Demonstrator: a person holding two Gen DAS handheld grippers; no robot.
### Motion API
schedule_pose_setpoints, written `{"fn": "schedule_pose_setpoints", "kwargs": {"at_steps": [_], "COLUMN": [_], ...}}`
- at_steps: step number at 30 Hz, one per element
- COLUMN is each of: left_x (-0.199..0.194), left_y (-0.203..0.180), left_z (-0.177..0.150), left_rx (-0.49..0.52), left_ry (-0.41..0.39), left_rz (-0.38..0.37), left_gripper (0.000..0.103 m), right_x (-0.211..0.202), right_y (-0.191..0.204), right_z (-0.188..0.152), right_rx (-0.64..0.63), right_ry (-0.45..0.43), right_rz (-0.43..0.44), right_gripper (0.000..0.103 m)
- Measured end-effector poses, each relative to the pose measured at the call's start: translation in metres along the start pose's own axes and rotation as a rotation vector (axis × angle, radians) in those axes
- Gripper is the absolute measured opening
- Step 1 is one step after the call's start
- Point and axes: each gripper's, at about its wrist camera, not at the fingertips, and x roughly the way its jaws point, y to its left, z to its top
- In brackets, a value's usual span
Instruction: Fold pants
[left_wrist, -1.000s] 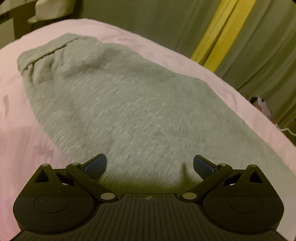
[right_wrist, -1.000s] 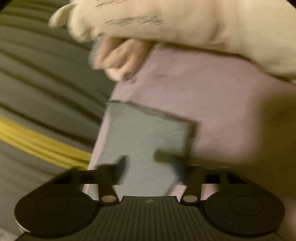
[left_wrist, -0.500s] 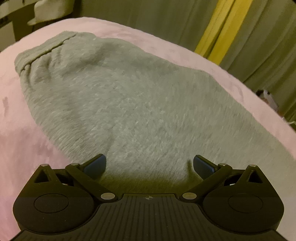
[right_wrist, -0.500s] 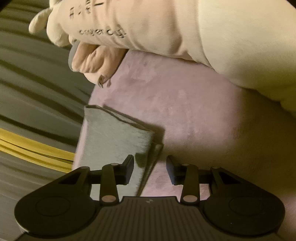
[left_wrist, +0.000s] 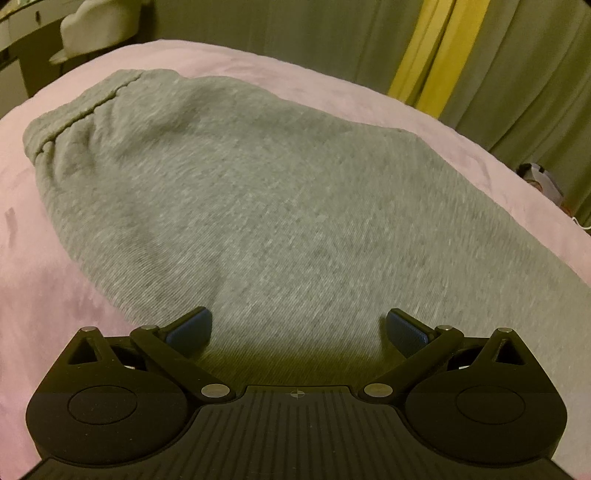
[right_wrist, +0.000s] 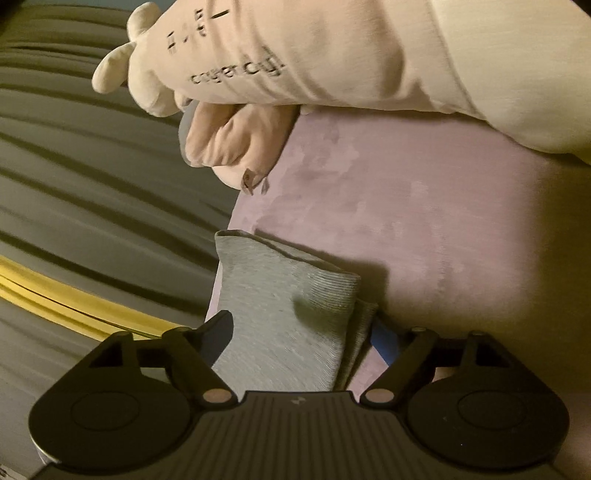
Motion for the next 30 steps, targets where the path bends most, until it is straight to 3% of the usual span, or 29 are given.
{"fn": "schedule_pose_setpoints", "kwargs": {"at_steps": [2, 4, 5, 14, 24, 30], "left_x": [0.000, 0.001, 0.001, 0.004, 0.003, -0.002], "left_y": [-0.001, -0.003, -0.003, -0.006, -0.008, -0.003], "left_z": [0.000, 0.000, 0.000, 0.000, 0.000, 0.001], "left_rx": [0.006, 0.011, 0.013, 0.027, 0.023, -0.014], "left_ry": [0.001, 0.003, 0.004, 0.007, 0.007, 0.004], "left_rz": [0.006, 0.011, 0.013, 0.028, 0.030, 0.000], "left_gripper": [0.103, 0.103, 0.103, 0.103, 0.103, 0.103], "right_x": [0.004, 0.008, 0.011, 0.019, 0.021, 0.020], "right_y": [-0.001, -0.007, -0.011, -0.008, 0.015, 0.047], "right_z": [-0.002, -0.003, -0.004, -0.007, -0.010, -0.014], "right_rx": [-0.002, 0.031, 0.051, 0.053, -0.071, -0.164], "right_ry": [0.012, 0.034, 0.046, 0.049, 0.028, -0.009], "right_rz": [-0.016, -0.029, -0.020, -0.017, -0.123, -0.200], "right_gripper": [0.055, 0.021, 0.017, 0.021, 0.012, 0.010]}}
